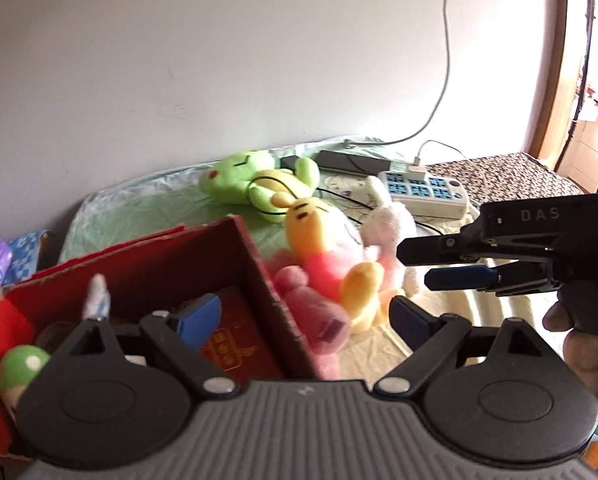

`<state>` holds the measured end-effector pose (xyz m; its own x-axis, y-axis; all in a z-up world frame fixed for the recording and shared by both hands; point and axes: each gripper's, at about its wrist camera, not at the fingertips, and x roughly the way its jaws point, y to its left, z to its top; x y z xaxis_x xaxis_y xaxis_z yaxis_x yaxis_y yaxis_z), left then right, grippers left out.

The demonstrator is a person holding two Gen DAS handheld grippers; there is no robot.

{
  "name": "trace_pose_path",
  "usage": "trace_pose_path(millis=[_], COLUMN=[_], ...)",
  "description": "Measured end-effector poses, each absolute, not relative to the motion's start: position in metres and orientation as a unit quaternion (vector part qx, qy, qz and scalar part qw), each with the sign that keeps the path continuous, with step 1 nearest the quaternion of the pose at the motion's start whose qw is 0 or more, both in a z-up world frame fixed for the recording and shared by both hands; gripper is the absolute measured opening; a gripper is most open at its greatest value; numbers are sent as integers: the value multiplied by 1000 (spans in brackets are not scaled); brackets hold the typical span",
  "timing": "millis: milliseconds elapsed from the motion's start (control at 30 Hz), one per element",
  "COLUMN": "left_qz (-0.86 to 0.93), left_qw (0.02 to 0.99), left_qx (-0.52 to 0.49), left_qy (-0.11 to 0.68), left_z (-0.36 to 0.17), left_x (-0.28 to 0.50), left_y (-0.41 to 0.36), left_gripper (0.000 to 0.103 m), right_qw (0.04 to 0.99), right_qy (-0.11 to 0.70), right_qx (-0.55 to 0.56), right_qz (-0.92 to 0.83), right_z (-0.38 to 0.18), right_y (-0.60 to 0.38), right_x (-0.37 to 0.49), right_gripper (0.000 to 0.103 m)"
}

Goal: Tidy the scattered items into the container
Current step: 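Move the right gripper to the standing white bunny plush, then close the right gripper on the white bunny's body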

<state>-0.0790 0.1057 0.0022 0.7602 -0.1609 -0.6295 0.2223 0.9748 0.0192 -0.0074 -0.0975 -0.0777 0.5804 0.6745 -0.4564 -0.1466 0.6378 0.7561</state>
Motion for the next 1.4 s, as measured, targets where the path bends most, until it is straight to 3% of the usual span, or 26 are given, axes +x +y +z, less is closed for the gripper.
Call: trace_pose_path(millis=[200, 367, 500, 633, 967, 1133, 1233, 1300, 1400], left_qz=[-146, -166, -172, -153, -133, -115, -113, -117, -125], left_qw=[929, 919, 911, 908, 896, 898, 900, 901, 899], left_qx=[51, 27, 26, 40, 28, 36, 38, 29, 25], left_qy=[336, 357, 373, 389, 423, 423, 420, 418, 420], left_z=[-10, -34, -51, -69, -97, -107, -109, -109, -107], left_x=[-38, 7, 35, 57, 98, 110, 112, 113, 112], left_y=[50, 19, -4, -20, -28, -26, -25, -23, -24], left_gripper=[91, 75, 75, 83, 84, 85, 84, 84, 85], right_qw=[829, 836, 825, 812, 788, 781, 769, 764, 760], right_qy=[393, 403, 420, 434, 452, 450, 446, 443, 440], right_qx=[353, 334, 344, 348, 361, 363, 380, 383, 386], right_qz=[184, 162, 160, 177, 211, 237, 256, 271, 283], right_z=[-100, -111, -118, -122, -154, -167, -176, -178, -178], right_y=[-154, -180, -196, -201, -186, -176, -175, -174, -176], right_x=[7, 29, 58, 93, 144, 159, 166, 168, 166], right_gripper=[59, 59, 59, 60, 61, 68, 66, 54, 49])
